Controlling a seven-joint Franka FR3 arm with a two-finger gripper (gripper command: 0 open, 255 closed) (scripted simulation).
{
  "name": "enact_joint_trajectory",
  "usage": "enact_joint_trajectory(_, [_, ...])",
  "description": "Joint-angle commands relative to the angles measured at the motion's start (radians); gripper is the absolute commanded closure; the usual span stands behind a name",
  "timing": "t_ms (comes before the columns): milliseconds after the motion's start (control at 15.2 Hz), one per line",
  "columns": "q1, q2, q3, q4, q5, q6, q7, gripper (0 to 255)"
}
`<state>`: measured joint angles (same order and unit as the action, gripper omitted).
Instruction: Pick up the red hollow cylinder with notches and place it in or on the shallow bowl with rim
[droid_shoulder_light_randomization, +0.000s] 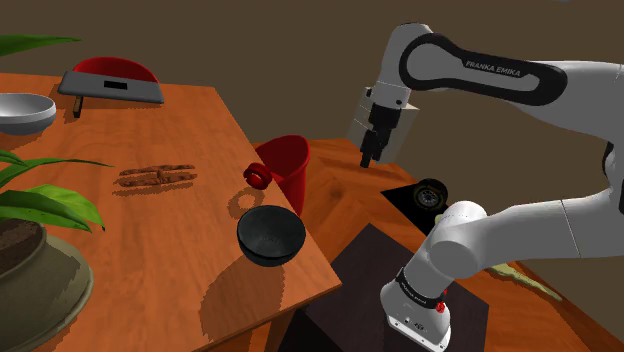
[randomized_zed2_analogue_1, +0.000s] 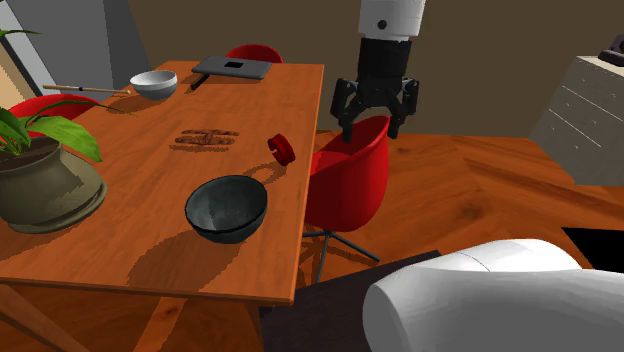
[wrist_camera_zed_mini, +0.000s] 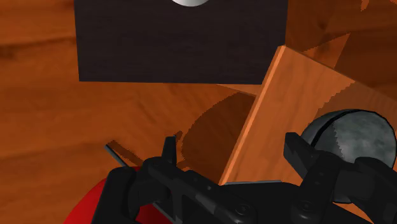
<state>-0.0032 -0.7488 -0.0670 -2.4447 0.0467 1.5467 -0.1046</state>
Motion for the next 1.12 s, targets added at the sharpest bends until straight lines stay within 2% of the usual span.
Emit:
enact_joint_trajectory(0, [0.000,0.000,0.000,0.000,0.000,0.000,0.000,0])
enact_joint_trajectory(528, [0.035,0.259,0.075,0.073,0.027,0.235,0.070,0])
enact_joint_trajectory(1056, [0.055,0.542,0.137,0.231,0.007,0.405,0.148,0])
